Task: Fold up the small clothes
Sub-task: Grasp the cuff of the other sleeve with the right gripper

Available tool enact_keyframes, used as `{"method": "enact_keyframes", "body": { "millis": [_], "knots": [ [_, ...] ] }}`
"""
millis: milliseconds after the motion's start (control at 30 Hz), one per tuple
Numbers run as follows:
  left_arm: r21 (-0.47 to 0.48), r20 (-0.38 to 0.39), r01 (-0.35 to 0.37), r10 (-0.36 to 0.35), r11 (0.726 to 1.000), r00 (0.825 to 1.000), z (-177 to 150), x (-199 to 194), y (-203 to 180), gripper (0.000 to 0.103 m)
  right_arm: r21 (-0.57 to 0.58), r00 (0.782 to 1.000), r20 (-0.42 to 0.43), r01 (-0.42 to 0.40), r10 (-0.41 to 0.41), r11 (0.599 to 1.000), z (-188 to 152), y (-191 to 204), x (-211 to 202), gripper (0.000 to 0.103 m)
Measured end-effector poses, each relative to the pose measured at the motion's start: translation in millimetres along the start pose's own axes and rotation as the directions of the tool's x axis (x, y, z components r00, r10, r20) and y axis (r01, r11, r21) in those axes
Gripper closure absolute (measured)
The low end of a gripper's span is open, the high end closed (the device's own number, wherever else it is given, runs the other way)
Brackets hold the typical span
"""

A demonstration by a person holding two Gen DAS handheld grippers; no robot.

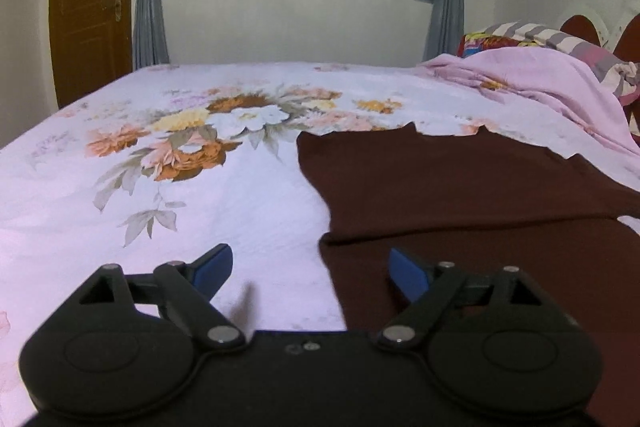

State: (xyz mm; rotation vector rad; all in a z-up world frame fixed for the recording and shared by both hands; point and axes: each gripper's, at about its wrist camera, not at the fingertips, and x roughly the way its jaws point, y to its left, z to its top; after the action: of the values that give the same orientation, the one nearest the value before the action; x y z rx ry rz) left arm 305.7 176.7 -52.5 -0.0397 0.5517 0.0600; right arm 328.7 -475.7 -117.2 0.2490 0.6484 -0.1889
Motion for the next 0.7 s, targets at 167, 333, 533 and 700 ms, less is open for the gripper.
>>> {"method": "enact_keyframes", "body": {
  "millis": [167, 333, 533, 700],
  "knots": [
    [-0.009, -0.020, -0.014, 0.014, 1.000, 1.000, -7.5, -5.8, -7.0, 0.016, 0.293, 0.997, 0.078, 0.001, -0.025, 0.956, 2.5, -71.4, -26.5, 0.038],
    [-0.019, -0.067, -0.038, 0.037, 0.999, 0.997, -22.6, 1.7, -5.6, 0.012, 0.665, 0.990, 0.131, -0.046, -0.056, 0.746, 1.0, -178.9, -31.8, 0.036],
    [-0.064, -0.105, -0.060, 0.053, 0.996, 0.993, -32.6, 12.7, 0.6, 0.008, 0.732, 0.992, 0.127, -0.108, 0.020, 0.673, 14.4, -207.9, -9.9, 0.036],
    [-0.079, -0.108, -0.054, 0.046, 0.995, 0.993, -32.6, 12.1, 2.3, 0.008, 0.711, 0.992, 0.122, -0.106, 0.027, 0.695, 20.5, -201.1, 4.9, 0.036]
  ]
}}
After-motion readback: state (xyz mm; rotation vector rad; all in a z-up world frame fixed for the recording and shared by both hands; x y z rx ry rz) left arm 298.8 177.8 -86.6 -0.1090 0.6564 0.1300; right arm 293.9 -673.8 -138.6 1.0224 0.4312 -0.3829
